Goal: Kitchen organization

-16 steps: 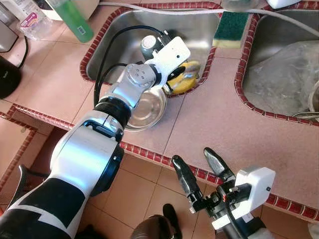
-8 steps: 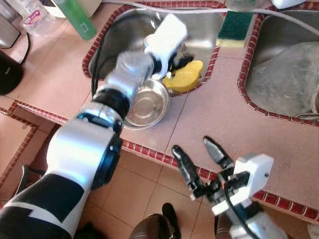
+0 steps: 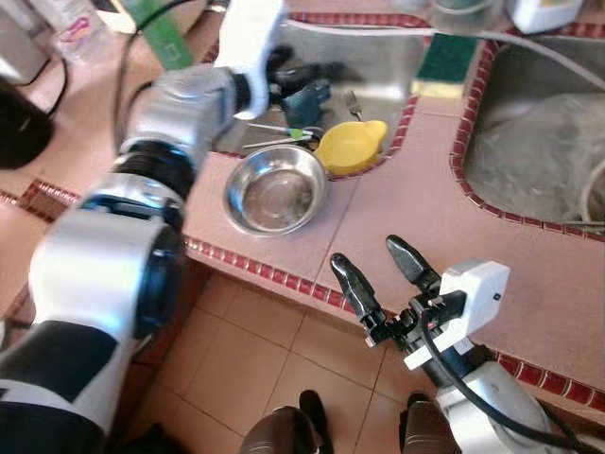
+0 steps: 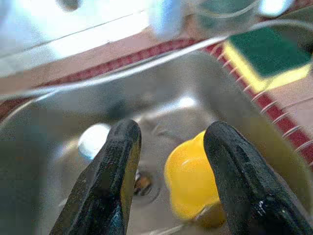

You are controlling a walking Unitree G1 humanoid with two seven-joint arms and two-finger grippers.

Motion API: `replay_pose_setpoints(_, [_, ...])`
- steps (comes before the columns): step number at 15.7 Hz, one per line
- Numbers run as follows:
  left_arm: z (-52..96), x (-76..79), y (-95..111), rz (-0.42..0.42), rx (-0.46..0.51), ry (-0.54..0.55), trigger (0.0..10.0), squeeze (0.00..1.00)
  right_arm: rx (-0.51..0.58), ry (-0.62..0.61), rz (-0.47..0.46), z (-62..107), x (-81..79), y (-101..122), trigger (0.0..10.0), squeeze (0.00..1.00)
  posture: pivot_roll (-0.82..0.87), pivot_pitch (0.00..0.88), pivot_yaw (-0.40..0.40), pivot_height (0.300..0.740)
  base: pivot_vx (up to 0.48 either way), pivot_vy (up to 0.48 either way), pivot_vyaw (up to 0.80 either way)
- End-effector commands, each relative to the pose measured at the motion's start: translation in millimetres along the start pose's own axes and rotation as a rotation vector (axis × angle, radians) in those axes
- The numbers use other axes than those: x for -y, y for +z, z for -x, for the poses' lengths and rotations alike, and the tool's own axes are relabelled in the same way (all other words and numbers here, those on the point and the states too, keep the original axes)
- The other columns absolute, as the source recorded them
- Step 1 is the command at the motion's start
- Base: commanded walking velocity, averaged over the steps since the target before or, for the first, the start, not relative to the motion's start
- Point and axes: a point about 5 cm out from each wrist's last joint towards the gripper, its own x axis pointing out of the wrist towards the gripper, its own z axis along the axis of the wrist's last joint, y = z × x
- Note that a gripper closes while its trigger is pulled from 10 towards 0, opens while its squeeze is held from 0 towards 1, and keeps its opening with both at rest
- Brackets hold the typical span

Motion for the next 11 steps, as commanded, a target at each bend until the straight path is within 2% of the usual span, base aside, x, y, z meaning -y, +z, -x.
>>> replay_pose_setpoints(1, [11.2,-13.7,-12.2,0.021,-0.047,0.026,10.0,0.00,-0.009,0.014,-0.022,0.9,-1.8,-2.9,10.0,0.00,-0.23,0.210,0.233,0.740,0.000,0.000,0.00])
replay_pose_setpoints(2, [22.7,-24.1,-31.7,-0.007,-0.144,0.041,10.0,0.00,-0.014,0.015,-0.012,1.0,1.3,-2.9,10.0,0.00,-0.22,0.207,0.227,0.740,0.000,0.000,0.00])
replay_pose_setpoints(4, [35.1,-31.1,-54.2,0.018,-0.245,0.034,10.0,0.00,-0.023,0.019,0.000,2.4,2.0,-3.2,10.0,0.00,-0.22,0.207,0.222,0.740,0.000,0.000,0.00])
replay_pose_setpoints(5, [37.5,-31.5,-59.1,0.026,-0.267,0.024,10.0,0.00,-0.023,0.021,0.002,2.5,2.4,-3.1,10.0,0.00,-0.22,0.207,0.220,0.740,0.000,0.000,0.00])
replay_pose_setpoints(7, [49.6,-32.0,-84.3,0.082,-0.385,-0.015,10.0,0.00,-0.028,0.029,0.006,3.3,3.3,-2.4,10.0,0.00,-0.22,0.212,0.215,0.740,0.000,0.000,0.00])
replay_pose_setpoints(9, [52.1,-30.0,-90.5,0.137,-0.411,-0.038,10.0,0.00,-0.032,0.031,0.010,4.2,3.9,-2.2,10.0,0.00,-0.22,0.214,0.211,0.740,0.000,0.000,0.00])
replay_pose_setpoints(11, [52.2,-25.7,-95.3,0.131,-0.444,-0.078,10.0,0.00,-0.037,0.033,0.012,5.2,3.8,-2.3,10.0,0.00,-0.22,0.216,0.208,0.740,0.000,0.000,0.00])
